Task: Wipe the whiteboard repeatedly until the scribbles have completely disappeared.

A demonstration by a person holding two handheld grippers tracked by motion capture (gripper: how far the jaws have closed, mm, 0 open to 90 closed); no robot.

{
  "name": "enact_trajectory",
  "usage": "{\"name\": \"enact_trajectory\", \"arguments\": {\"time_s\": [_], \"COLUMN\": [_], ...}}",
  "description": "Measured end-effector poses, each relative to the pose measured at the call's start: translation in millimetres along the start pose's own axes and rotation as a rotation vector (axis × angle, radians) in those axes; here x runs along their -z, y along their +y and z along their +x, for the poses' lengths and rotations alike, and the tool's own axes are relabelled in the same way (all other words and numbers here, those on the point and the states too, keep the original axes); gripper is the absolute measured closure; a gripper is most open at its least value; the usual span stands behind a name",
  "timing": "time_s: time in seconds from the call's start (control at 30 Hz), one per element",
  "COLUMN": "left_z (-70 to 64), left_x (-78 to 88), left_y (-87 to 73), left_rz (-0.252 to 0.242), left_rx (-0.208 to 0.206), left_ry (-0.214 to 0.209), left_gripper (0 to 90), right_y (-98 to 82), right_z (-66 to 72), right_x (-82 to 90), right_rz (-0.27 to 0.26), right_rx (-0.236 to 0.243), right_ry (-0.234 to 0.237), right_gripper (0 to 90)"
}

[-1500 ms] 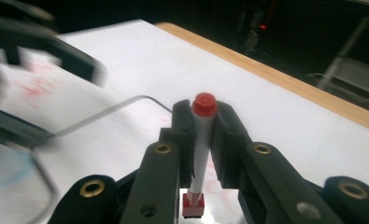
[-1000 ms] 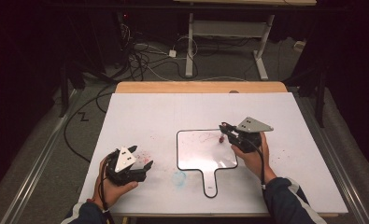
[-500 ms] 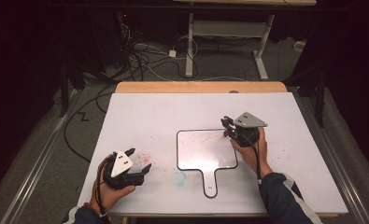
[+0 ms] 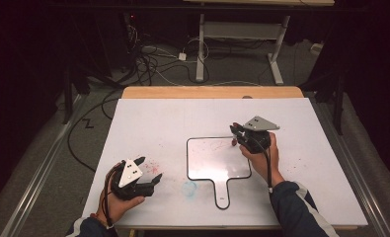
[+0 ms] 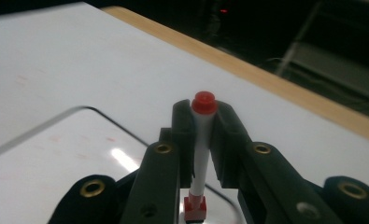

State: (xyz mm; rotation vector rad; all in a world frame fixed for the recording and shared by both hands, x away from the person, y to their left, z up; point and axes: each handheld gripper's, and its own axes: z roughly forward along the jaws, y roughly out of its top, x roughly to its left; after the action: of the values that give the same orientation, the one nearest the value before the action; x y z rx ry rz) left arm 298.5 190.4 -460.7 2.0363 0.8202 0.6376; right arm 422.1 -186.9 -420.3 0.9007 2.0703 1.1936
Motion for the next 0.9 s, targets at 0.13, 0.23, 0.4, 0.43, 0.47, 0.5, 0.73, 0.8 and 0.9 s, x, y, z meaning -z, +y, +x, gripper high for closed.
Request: {"name": "enact_trajectory", "arguments": {"time_s": [0.13,0.23,0.4,0.43,0.47,0.5,0.73,0.8,0.9], "left_z": [-0.2,-1.2,-2.6,-2.6,-2.5,-2.7,-2.0,-2.7,-3.2], "left_x": [0.0,-0.5,-1.6,-1.8,-2.1,-2.1,0.7,0.6,-0.5], "left_y": [-0.2,0.3,0.9,0.8,0.6,0.2,-0.5,0.1,0.7], "left_rz": [0.002,0.0,0.004,0.005,0.009,0.01,0.007,0.001,0.003], "left_rx": [0.0,-0.002,-0.014,-0.013,-0.015,-0.018,-0.016,-0.015,-0.019], "left_ry": [-0.002,-0.008,-0.016,-0.017,-0.017,-0.013,-0.012,-0.012,-0.016], "left_gripper": [20.5,20.4,20.5,20.5,20.5,20.4,20.5,20.5,20.5], "right_y": [1.6,-0.1,4.2,5.5,6.5,7.1,9.4,9.7,13.4], "right_z": [-2.3,-7.3,11.0,16.2,20.4,23.4,17.7,22.9,39.0], "right_x": [-2.8,-4.2,-11.6,-13.0,-14.5,-15.1,-12.5,-15.2,-19.6], "right_rz": [0.034,0.011,-0.025,-0.026,-0.03,-0.028,0.023,0.01,-0.009], "right_rx": [0.075,0.012,-0.098,-0.098,-0.1,-0.1,-0.018,-0.012,-0.052], "right_ry": [-0.114,-0.106,0.04,0.05,0.071,0.073,-0.088,-0.06,0.056], "right_gripper": [81.4,81.4,81.4,81.4,81.4,81.4,81.4,81.4,81.4]}}
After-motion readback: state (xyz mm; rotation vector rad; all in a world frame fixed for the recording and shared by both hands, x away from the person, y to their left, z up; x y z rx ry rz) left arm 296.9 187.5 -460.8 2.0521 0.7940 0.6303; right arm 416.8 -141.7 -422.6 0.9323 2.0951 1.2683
